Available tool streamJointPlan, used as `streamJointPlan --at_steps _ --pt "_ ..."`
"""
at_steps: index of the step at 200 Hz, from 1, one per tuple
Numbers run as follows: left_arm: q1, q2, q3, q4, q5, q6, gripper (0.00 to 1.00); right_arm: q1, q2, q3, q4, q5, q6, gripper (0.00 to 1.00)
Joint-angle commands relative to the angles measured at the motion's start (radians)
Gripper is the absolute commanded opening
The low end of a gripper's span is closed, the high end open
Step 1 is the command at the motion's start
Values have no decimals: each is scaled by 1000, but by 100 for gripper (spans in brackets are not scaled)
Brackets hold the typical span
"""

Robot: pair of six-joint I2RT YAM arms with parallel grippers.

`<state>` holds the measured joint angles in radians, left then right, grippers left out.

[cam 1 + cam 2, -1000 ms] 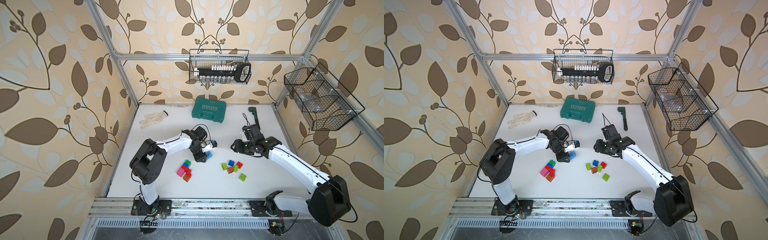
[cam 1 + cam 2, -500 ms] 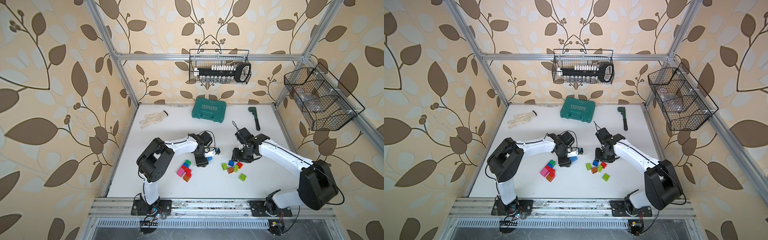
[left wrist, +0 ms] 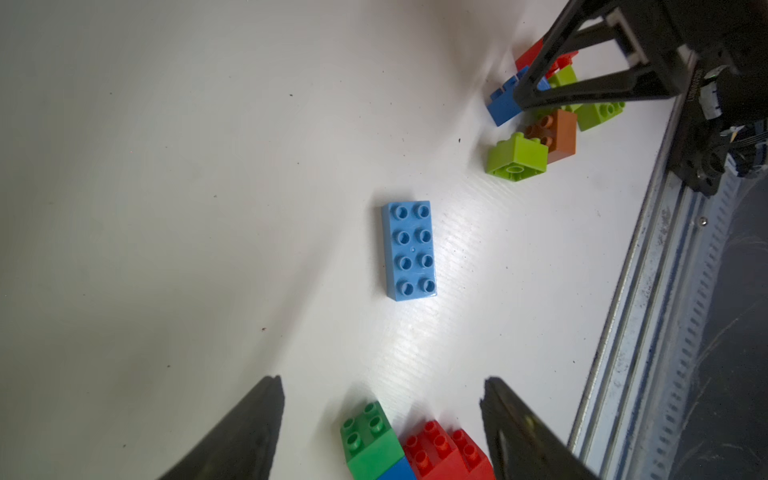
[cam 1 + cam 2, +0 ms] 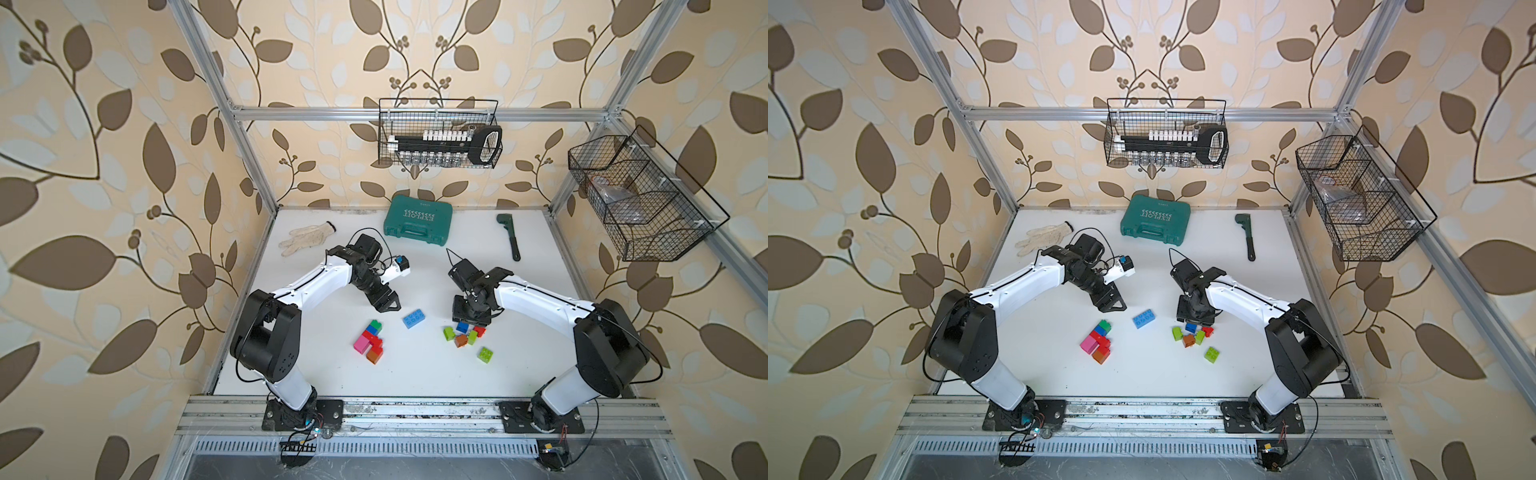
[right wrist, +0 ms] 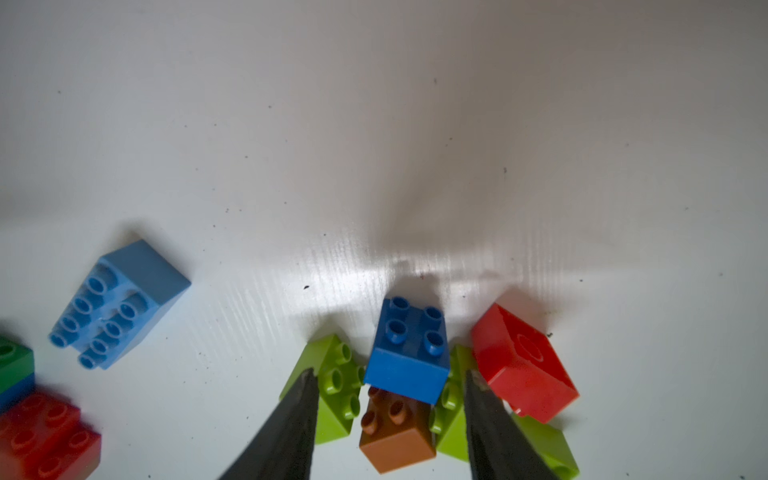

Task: Assemble the letter h with lego
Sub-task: Pick up the lego brick from the center of the board.

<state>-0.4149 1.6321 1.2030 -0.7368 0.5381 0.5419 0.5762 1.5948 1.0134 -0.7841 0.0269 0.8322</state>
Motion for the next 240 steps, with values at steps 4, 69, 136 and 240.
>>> streamJointPlan --at_steps 4,69,136,240 --pt "12 -21 10 -22 52 -76 78 8 29 -30 67 -6 71 47" --pt "29 -63 30 -30 28 -161 79 53 75 9 60 123 9 28" --pt "45 -40 181 -116 214 -434 81 208 -263 -80 421 117 -481 27" --pt "-12 -81 151 -114 368 -515 84 447 -415 -251 885 220 -1028 29"
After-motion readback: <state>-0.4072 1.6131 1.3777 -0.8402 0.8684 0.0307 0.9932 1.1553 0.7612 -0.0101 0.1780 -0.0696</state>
